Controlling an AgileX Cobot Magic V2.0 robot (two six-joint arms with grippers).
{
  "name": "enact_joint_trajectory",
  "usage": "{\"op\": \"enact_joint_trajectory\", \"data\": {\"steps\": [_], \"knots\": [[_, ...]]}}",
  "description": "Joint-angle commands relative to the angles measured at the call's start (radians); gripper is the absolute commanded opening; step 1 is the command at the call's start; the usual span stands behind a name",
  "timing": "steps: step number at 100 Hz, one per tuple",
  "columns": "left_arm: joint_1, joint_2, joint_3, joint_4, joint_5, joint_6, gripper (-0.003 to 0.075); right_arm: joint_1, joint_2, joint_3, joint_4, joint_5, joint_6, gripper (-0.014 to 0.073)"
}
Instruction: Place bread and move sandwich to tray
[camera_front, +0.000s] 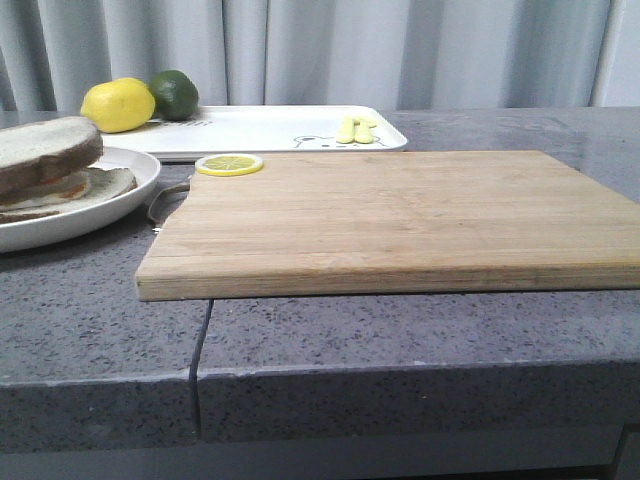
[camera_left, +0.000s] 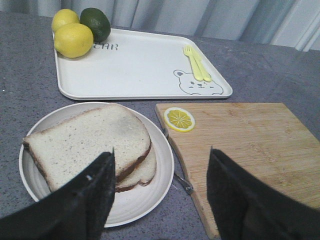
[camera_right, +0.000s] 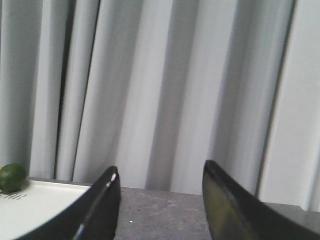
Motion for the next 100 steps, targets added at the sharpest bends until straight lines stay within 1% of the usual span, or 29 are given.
{"op": "enact_joint_trajectory", "data": {"steps": [1,8,13,33,41,48,55,60,65,70,75,88,100], "knots": [[0.003,0.013,-0.033,-0.002,-0.075,0.004,0.0387,-0.027,-0.103,0.049,-0.045,-0.026,-0.015,0.0393],[0.003,0.013,-0.033,0.004,-0.082,0.004,0.0387,-0.033,-0.163,0.096,-0.032,-0.026,-0.019,0.0393],[0.003,0.013,-0.033,0.01,-0.087,0.004,0.0387,-0.033,-0.2,0.125,-0.005,-0.026,-0.045,0.0393],[0.003,0.013,-0.033,0.052,-0.117,0.004,0.0387,-0.033,-0.269,0.166,0.223,-0.025,-0.244,0.0393],[0.003,0.013,-0.033,0.084,-0.117,0.004,0.0387,-0.033,-0.276,0.166,0.247,-0.026,-0.283,0.0393],[0.003,0.013,-0.033,0.127,-0.114,-0.007,0.0387,-0.033,-0.275,0.166,0.247,-0.028,-0.289,0.0393],[0.003,0.013,-0.033,0.199,-0.114,-0.07,0.0387,-0.033,-0.275,0.166,0.247,-0.029,-0.289,0.0393],[0.003,0.016,-0.033,0.276,-0.104,-0.157,0.0387,-0.033,-0.275,0.166,0.247,-0.029,-0.289,0.0393],[0.003,0.023,-0.033,0.362,-0.084,-0.273,0.0388,-0.033,-0.275,0.166,0.247,-0.029,-0.289,0.0393],[0.003,0.038,-0.033,0.437,-0.055,-0.343,0.0388,-0.033,-0.275,0.166,0.247,-0.029,-0.289,0.0393],[0.003,0.061,-0.033,0.466,-0.031,-0.373,0.0388,-0.033,-0.275,0.166,0.247,-0.029,-0.289,0.0393],[0.003,0.151,-0.035,0.471,-0.027,-0.381,0.0388,-0.033,-0.275,0.166,0.247,-0.029,-0.289,0.0393],[0.003,0.258,-0.058,0.53,0.003,-0.469,0.0389,-0.033,-0.275,0.166,0.247,-0.029,-0.289,0.0393]]}}
